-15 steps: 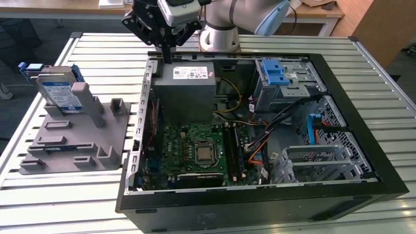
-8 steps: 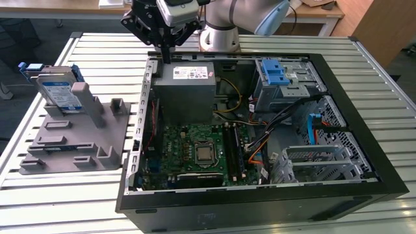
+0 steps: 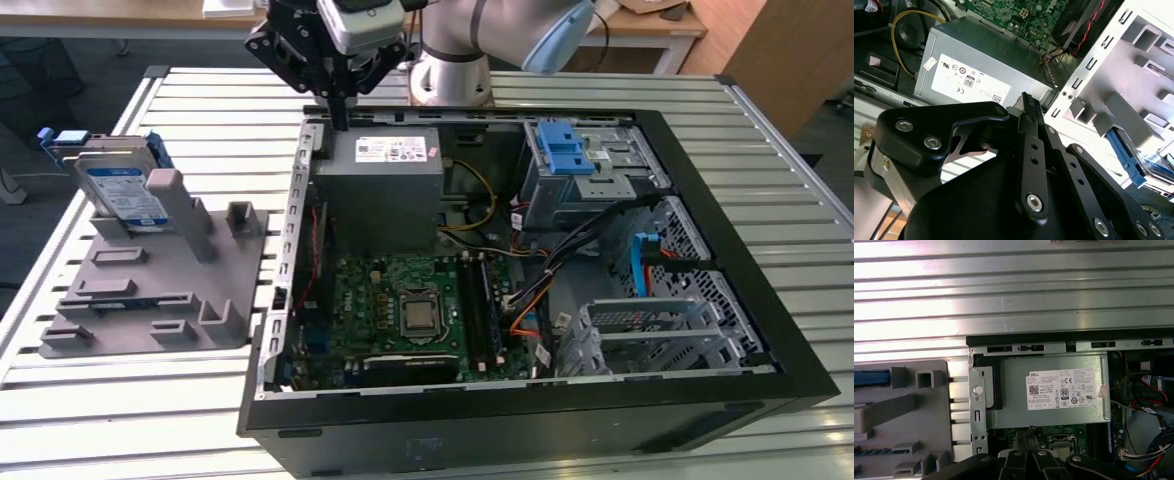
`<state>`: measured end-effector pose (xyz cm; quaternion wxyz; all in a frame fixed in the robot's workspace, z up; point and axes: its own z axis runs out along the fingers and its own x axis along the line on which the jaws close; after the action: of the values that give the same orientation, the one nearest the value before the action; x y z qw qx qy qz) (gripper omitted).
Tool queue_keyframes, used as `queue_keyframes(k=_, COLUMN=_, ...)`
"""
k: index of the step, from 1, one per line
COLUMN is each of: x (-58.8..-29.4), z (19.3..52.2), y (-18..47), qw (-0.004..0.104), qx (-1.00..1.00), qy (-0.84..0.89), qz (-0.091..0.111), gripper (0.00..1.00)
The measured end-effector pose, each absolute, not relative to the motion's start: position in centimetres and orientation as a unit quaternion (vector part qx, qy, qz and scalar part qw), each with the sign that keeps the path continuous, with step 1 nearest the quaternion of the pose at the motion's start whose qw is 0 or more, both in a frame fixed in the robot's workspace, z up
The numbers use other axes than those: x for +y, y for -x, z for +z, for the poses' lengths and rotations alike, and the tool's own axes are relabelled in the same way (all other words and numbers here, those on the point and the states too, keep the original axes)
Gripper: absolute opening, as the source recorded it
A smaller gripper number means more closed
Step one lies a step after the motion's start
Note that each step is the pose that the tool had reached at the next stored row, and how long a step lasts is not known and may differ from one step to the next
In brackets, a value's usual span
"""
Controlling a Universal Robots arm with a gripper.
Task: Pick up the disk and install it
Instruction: 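Reach for the disk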
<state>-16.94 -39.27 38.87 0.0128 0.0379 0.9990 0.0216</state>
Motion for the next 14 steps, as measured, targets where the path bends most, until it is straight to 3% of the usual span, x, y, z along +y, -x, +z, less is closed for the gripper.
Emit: queue_keyframes(k=14, x=-39.27, z=38.85, y=17.24, qw=0.013, qx=0.999, qy=-0.038, qz=0.022, gripper=0.11)
